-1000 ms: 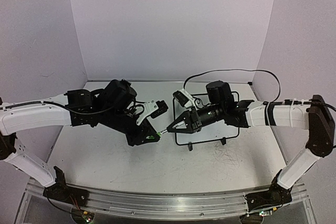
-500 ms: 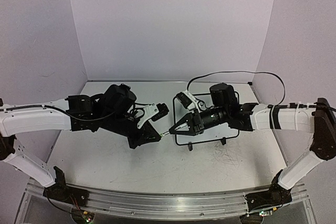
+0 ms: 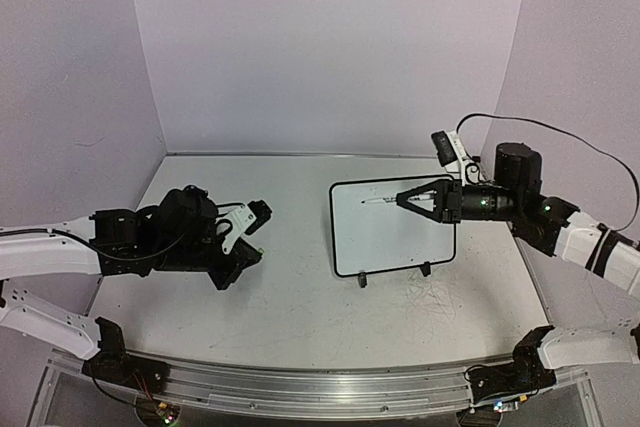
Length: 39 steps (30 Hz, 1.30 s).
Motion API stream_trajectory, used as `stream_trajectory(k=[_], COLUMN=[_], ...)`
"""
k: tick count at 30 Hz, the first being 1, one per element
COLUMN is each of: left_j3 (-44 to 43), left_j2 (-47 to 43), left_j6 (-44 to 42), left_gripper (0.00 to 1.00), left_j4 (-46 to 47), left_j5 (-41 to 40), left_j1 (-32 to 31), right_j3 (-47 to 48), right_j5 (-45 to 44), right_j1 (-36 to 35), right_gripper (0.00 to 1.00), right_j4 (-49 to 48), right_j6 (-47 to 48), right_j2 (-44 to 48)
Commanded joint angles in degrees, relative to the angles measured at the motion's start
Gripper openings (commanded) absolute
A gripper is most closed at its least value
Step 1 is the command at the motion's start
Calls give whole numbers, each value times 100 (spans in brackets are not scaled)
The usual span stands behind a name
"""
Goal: Write a sentence on the whiteboard
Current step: Open the pen cap from the whiteboard marker, then put down the whiteboard marker at the center of the board.
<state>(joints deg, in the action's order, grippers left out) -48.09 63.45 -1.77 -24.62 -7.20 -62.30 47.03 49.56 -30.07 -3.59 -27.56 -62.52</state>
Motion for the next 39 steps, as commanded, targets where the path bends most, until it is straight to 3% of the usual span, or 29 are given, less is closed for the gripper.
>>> stream_trajectory(k=[1, 6, 12, 32, 39], left_j3=[99, 242, 208, 75, -16], left_j2=[284, 892, 1485, 2913, 3188], left_j6=[1525, 2848, 3695, 4310, 4430], left_gripper=[0, 0, 0, 5, 12], left_j4=[562, 869, 911, 964, 967], left_j5=[-1397, -671, -660, -517, -637], left_j1=[178, 979, 1062, 1061, 1062], right_j3=[244, 525, 617, 222, 208], right_j5=[-867, -1919, -2673, -2511, -2498], right_j1=[-39, -41, -35, -37, -39], right_gripper=[0, 0, 0, 0, 0], right_j4=[215, 614, 868, 948, 950], right_j6=[580, 1077, 1463, 1668, 1666], right_j2=[393, 613, 694, 960, 961])
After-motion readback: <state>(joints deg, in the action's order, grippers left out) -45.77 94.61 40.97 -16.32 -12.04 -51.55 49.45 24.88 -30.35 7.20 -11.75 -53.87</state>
